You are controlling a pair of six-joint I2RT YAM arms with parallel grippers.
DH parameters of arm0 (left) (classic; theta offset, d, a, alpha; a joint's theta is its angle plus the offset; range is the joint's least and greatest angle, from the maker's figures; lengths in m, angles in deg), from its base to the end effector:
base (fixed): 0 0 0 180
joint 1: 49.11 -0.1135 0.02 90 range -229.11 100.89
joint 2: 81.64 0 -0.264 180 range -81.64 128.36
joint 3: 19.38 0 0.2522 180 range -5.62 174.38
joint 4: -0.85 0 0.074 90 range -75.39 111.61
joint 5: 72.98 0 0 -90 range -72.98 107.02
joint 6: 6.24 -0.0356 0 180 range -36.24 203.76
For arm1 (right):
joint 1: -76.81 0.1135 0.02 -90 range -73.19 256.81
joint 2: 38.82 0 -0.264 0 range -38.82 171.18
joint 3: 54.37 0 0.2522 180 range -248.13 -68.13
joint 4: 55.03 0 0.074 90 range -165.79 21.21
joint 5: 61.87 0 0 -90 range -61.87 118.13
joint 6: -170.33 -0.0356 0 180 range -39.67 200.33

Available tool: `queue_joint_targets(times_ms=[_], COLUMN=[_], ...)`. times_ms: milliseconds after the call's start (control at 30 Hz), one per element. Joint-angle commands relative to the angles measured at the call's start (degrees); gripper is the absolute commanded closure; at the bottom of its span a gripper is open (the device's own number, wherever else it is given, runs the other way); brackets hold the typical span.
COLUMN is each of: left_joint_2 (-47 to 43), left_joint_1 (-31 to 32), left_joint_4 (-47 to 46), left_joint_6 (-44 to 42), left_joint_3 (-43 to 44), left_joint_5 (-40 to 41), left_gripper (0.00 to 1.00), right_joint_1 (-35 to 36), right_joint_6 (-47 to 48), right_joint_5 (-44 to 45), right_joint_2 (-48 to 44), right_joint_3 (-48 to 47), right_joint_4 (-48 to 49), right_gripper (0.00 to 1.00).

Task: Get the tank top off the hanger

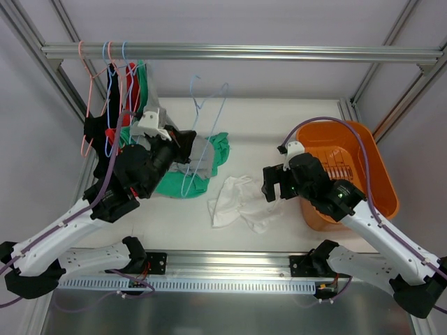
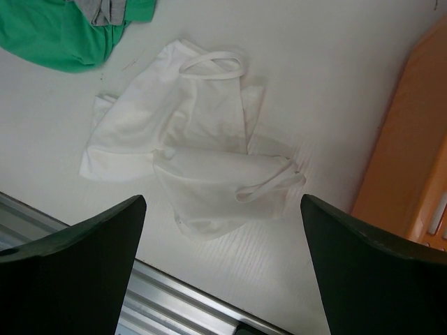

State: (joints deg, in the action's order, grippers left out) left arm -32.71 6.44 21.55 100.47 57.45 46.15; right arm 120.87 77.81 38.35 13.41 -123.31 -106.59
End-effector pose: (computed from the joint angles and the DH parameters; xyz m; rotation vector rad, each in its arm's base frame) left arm 0.1126 -0.1334 0.4437 0.0782 1.4934 -0.6583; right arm 0.1404 0.1271 0.3324 -0.6774 2.0729 0.2709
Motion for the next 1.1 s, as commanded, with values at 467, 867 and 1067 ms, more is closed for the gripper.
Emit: queue_joint_targets(times_ms=[467, 867, 1067], left_joint_2=[27.7, 28.33, 27.28], left_joint_1=[-9.84, -14.68, -14.68], left_joint_4=[6.77, 7.04, 7.65], left_joint_6=[-5.55, 1.13, 0.96], left_joint_3=[33.17, 26.94, 26.49], left_joint_5=[5.52, -1.79, -2.4], left_gripper=[1.0, 1.0, 1.0], right_joint_1=[-1.34, -1.43, -1.43], right_joint_6=[0.33, 2.95, 4.46], right_joint_5=[2.44, -0.54, -4.33], right_joint_2=[-4.85, -4.15, 3.13], right_joint_3=[-1.07, 0.94, 0.77], right_joint_4=[-2.45, 0.0, 2.38], right_gripper=[0.0, 0.0, 0.0])
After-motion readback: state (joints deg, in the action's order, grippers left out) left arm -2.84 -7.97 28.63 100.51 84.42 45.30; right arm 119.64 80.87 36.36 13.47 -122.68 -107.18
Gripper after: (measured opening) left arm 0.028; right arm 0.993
